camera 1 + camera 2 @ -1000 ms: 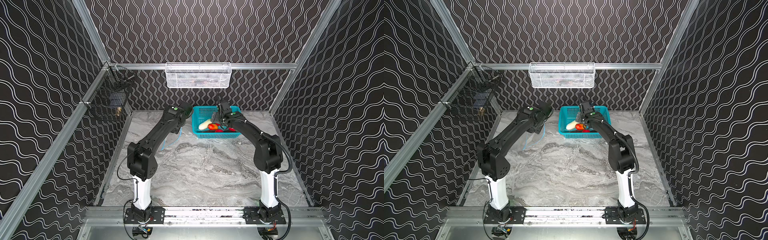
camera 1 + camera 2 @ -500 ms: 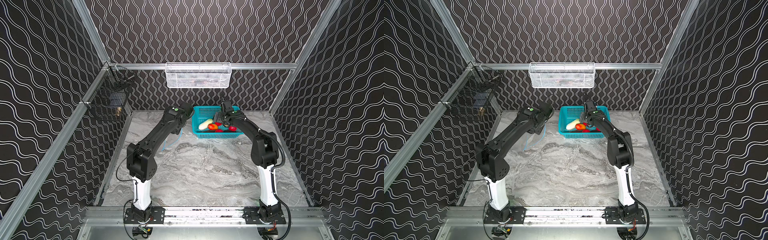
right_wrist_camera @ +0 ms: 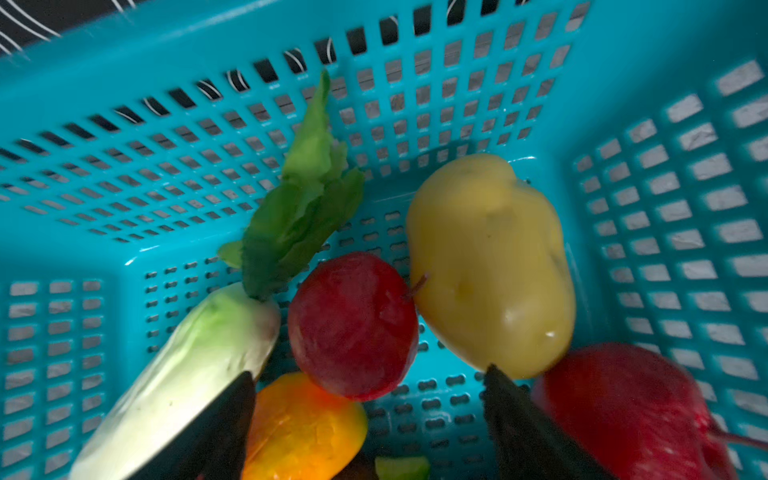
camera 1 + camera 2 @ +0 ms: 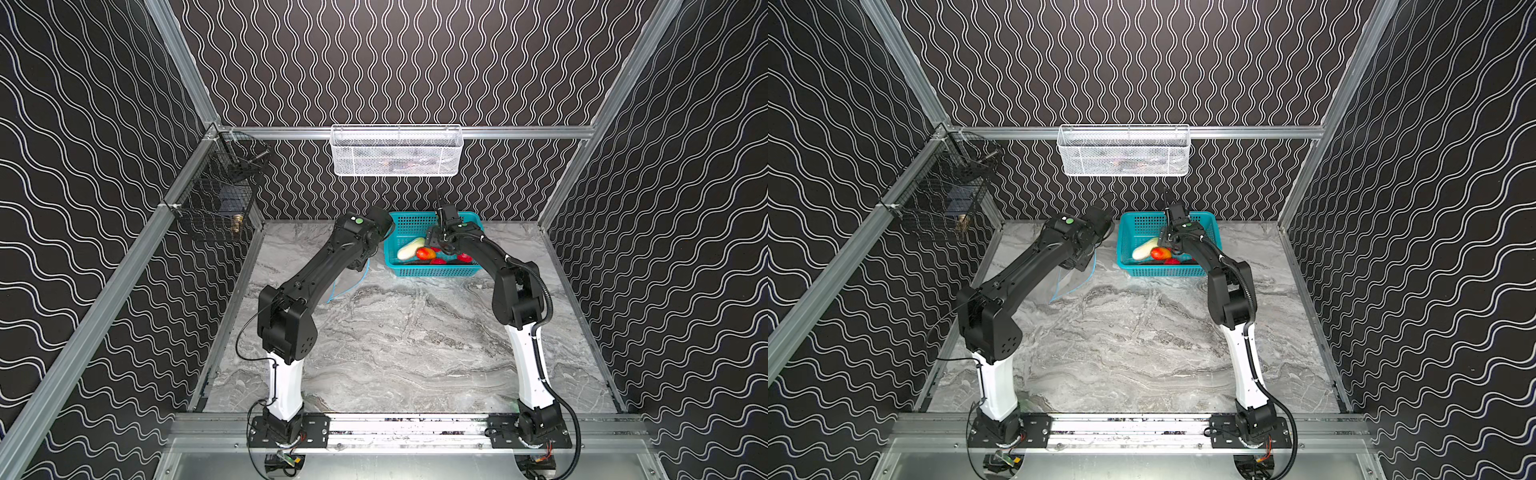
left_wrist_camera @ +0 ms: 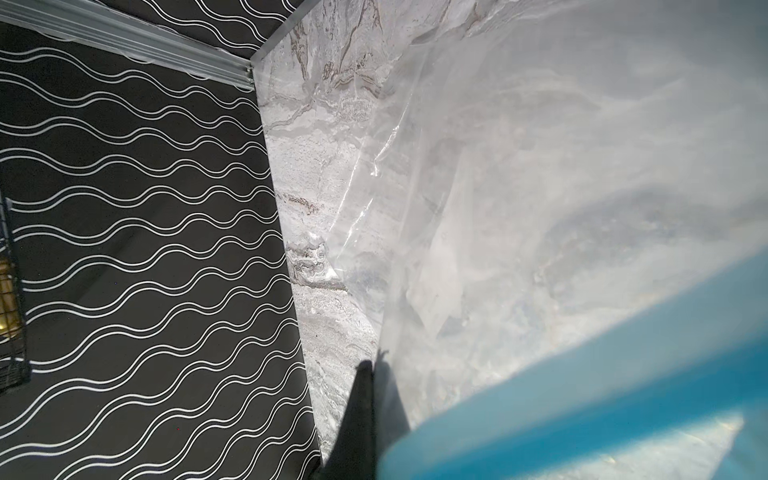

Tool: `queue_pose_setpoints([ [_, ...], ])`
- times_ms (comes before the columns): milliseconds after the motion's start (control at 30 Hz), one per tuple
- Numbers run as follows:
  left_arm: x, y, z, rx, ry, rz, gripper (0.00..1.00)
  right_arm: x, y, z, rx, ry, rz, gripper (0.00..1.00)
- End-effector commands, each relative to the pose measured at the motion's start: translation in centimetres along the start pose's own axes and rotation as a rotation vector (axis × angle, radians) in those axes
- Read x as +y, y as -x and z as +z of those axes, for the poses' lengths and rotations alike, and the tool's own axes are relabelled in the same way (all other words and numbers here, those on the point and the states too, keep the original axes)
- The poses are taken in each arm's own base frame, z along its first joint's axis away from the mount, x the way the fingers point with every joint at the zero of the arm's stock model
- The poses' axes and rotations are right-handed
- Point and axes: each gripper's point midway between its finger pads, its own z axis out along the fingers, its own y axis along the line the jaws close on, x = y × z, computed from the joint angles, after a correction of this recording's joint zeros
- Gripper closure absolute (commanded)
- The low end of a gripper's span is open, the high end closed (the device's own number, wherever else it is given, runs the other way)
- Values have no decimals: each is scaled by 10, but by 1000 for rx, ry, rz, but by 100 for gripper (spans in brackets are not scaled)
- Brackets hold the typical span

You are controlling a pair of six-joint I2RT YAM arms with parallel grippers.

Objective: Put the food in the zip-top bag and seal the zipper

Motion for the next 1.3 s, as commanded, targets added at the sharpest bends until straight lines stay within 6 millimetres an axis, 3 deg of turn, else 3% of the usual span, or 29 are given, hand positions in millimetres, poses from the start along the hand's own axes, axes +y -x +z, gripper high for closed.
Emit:
queue_pose_setpoints([
  [0, 1, -1, -2, 0, -3, -10, 100, -2, 4, 4, -4, -1, 6, 32],
  [833, 3, -3, -2, -1, 5, -8, 100, 6, 10, 30, 2, 95, 137, 28],
  [1267, -1, -5, 1, 15, -1, -5, 100, 8, 13, 28, -10, 143, 160, 57],
])
